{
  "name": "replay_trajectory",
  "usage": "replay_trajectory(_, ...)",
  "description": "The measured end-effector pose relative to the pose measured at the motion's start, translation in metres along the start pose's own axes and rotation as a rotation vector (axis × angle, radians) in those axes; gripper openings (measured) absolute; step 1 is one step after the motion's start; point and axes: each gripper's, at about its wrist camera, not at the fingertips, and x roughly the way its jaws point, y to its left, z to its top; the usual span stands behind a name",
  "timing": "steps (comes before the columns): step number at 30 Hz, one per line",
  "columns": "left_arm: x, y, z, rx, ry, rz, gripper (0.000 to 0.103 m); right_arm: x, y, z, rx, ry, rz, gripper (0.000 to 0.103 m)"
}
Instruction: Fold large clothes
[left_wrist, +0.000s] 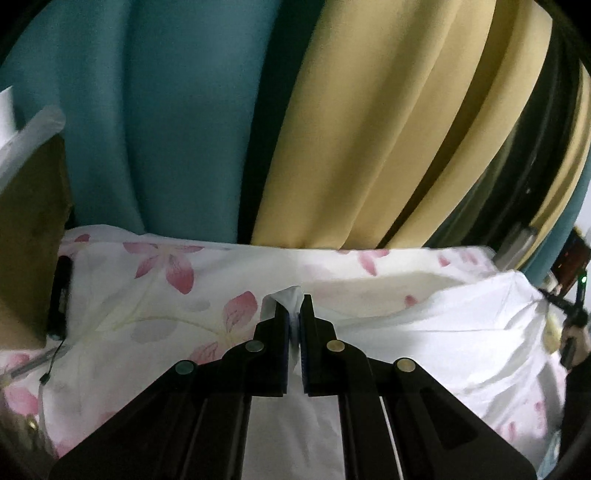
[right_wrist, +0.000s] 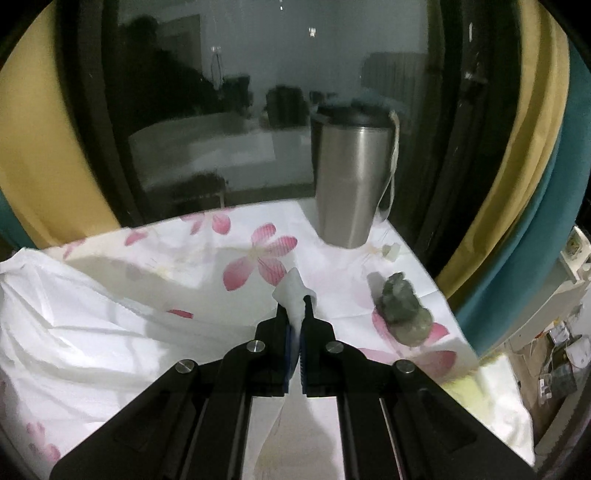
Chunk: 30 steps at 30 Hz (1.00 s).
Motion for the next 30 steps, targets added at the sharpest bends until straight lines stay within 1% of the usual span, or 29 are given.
replay_trajectory(5, 0.030, -0.004, -0.004, 0.054, 0.052, 0.047, 0.006, 0.042, 0.003, -0.003, -0.003, 0.067, -0.016, 0.003)
replay_trajectory(7, 0.040, -0.003, -0.007, 0.054, 0.081, 0.062, 0.006, 0.054, 0.003, -0.006, -0.004, 0.088, -0.025, 0.004)
replay_trajectory(8, 0.044, -0.003, -0.008, 0.052, 0.096, 0.064, 0.008, 0.060, 0.003, -0.007, -0.007, 0.105, -0.027, 0.004)
replay_trajectory(9, 0.047, -0.001, -0.009, 0.048, 0.109, 0.065, 0.015, 0.065, 0.004, -0.009, -0.011, 0.124, -0.034, 0.007)
replay_trajectory(10, 0.048, 0.000, -0.010, 0.041, 0.116, 0.068, 0.021, 0.069, 0.005, -0.010, -0.015, 0.134, -0.048, 0.013)
replay_trajectory(11, 0.047, 0.001, -0.010, 0.036, 0.113, 0.086, 0.041, 0.069, 0.005, -0.010, -0.023, 0.134, -0.072, 0.018)
replay_trajectory(12, 0.043, 0.001, -0.010, 0.034, 0.097, 0.107, 0.053, 0.066, 0.006, -0.010, -0.030, 0.124, -0.089, 0.026)
replay_trajectory(13, 0.037, 0.001, -0.009, 0.033, 0.081, 0.113, 0.053, 0.062, 0.007, -0.009, -0.037, 0.109, -0.103, 0.034)
replay_trajectory(15, 0.027, -0.004, -0.006, 0.046, 0.058, 0.119, 0.053, 0.045, 0.008, -0.008, -0.044, 0.063, -0.124, 0.039)
replay_trajectory(16, 0.019, -0.010, -0.005, 0.065, 0.042, 0.118, 0.053, 0.037, 0.010, -0.007, -0.046, 0.042, -0.120, 0.040)
replay_trajectory(18, 0.004, -0.029, -0.004, 0.118, 0.016, 0.084, 0.054, 0.014, 0.018, -0.007, -0.057, -0.004, -0.087, 0.041)
replay_trajectory(19, -0.003, -0.046, -0.007, 0.163, 0.012, 0.046, 0.054, 0.003, 0.025, -0.009, -0.069, -0.027, -0.073, 0.042)
replay_trajectory(20, -0.006, -0.058, -0.010, 0.200, 0.015, 0.017, 0.057, -0.008, 0.033, -0.011, -0.089, -0.047, -0.054, 0.044)
replay_trajectory(22, -0.008, -0.082, -0.017, 0.263, 0.028, -0.036, 0.058, -0.023, 0.055, -0.015, -0.135, -0.067, -0.003, 0.054)
replay_trajectory(24, -0.005, -0.113, -0.030, 0.337, 0.067, -0.115, 0.059, -0.033, 0.081, -0.023, -0.196, -0.064, 0.078, 0.057)
replay_trajectory(25, -0.001, -0.126, -0.036, 0.364, 0.084, -0.143, 0.059, -0.036, 0.094, -0.027, -0.230, -0.060, 0.112, 0.057)
replay_trajectory(28, 0.010, -0.154, -0.055, 0.430, 0.143, -0.207, 0.059, -0.042, 0.137, -0.044, -0.351, -0.036, 0.215, 0.058)
replay_trajectory(30, 0.017, -0.165, -0.065, 0.462, 0.173, -0.227, 0.059, -0.043, 0.158, -0.054, -0.420, -0.024, 0.251, 0.058)
